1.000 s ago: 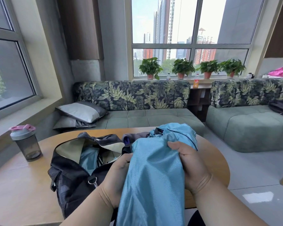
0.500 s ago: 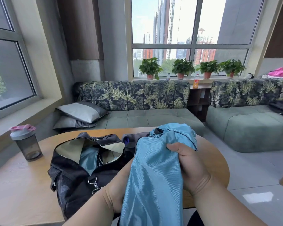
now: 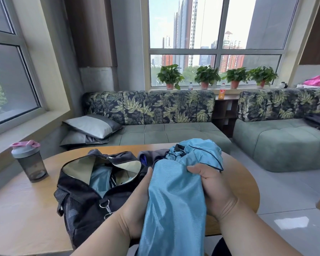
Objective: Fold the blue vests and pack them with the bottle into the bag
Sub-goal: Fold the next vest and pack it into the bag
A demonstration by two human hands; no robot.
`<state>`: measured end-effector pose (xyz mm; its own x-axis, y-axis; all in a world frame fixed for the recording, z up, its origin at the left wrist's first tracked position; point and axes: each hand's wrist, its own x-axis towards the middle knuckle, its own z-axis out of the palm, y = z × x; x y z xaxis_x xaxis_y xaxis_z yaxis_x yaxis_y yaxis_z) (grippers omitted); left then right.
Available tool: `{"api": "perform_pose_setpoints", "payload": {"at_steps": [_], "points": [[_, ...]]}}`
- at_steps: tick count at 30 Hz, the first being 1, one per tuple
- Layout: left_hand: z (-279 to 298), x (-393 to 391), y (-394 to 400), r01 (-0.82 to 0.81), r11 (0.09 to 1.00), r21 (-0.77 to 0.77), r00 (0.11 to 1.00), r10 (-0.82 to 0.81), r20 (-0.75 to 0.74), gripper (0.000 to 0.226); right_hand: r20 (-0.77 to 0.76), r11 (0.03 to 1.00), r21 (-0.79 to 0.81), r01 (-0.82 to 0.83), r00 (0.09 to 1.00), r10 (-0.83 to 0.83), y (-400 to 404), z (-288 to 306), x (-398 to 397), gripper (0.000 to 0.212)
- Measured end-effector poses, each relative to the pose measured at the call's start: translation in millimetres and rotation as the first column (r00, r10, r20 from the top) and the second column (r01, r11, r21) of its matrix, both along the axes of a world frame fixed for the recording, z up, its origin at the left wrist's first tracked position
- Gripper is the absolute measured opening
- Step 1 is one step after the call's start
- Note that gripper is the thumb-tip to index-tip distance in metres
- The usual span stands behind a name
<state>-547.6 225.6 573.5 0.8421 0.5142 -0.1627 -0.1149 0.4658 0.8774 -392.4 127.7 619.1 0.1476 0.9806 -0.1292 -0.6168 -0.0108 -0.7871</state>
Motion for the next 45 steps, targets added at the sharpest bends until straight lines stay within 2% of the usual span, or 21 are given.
{"api": "perform_pose_setpoints", "payload": {"at_steps": [1,2,3,5,9,11,15,19,23,29,37,41,45], "points": [[-2,0,0,0.029,1.0,0.004,0.999,-0.028,-0.039,0.106,-0.009,1.0,-0.002,0.0,1.0,0.0,1,-2,1,0.038],[-3,-9,-4,0.044,0.997,-0.058,0.997,-0.047,-0.055,0.1,-0.017,1.0,-0.001,0.003,1.0,-0.003,1,-2,1,0.038],[-5,-13,-4,0.127,0.981,-0.146,0.992,-0.128,-0.002,0.098,-0.028,1.0,0.005,0.001,1.0,-0.001,1,-2,1,0.039],[-7,-11,-3,0.166,0.953,-0.253,0.986,-0.162,0.038,0.094,-0.056,0.999,0.026,-0.027,0.998,0.029,0,0,2,0.041],[-8,-8,-4,0.15,0.953,-0.262,0.988,-0.155,0.002,0.089,-0.005,1.0,-0.014,-0.01,1.0,0.01,2,-1,6,0.041],[-7,-8,-5,0.136,0.95,-0.282,0.99,-0.142,-0.001,0.085,0.031,1.0,-0.012,-0.023,0.999,0.024,6,-8,10,0.05],[-3,-3,-4,0.062,0.971,-0.231,0.998,-0.066,-0.01,0.071,0.165,0.999,-0.032,0.03,0.986,-0.024,4,-7,18,0.035],[-6,-5,-2,0.056,0.976,-0.211,0.995,-0.072,-0.066,0.069,0.235,0.999,-0.012,0.035,0.972,-0.031,6,-5,19,0.039],[-5,-6,-3,0.035,0.977,-0.208,0.998,-0.045,-0.044,0.068,0.21,0.999,-0.008,0.033,0.977,-0.031,6,-6,16,0.044],[-2,-10,-3,-0.017,0.985,-0.17,0.999,0.009,-0.051,0.062,0.176,1.0,0.008,-0.005,0.984,0.004,7,-9,19,0.038],[5,-9,4,-0.265,0.962,-0.064,0.962,0.26,-0.081,0.036,0.151,0.985,-0.104,0.136,0.981,-0.12,17,-21,33,0.059],[11,-11,15,-0.394,0.918,0.043,0.912,0.396,-0.104,0.037,0.118,0.974,-0.122,0.193,0.977,-0.179,18,-24,42,0.039],[13,-9,23,-0.493,0.859,0.137,0.854,0.508,-0.108,0.04,0.103,0.968,-0.111,0.224,0.972,-0.213,18,-27,45,0.041]]}}
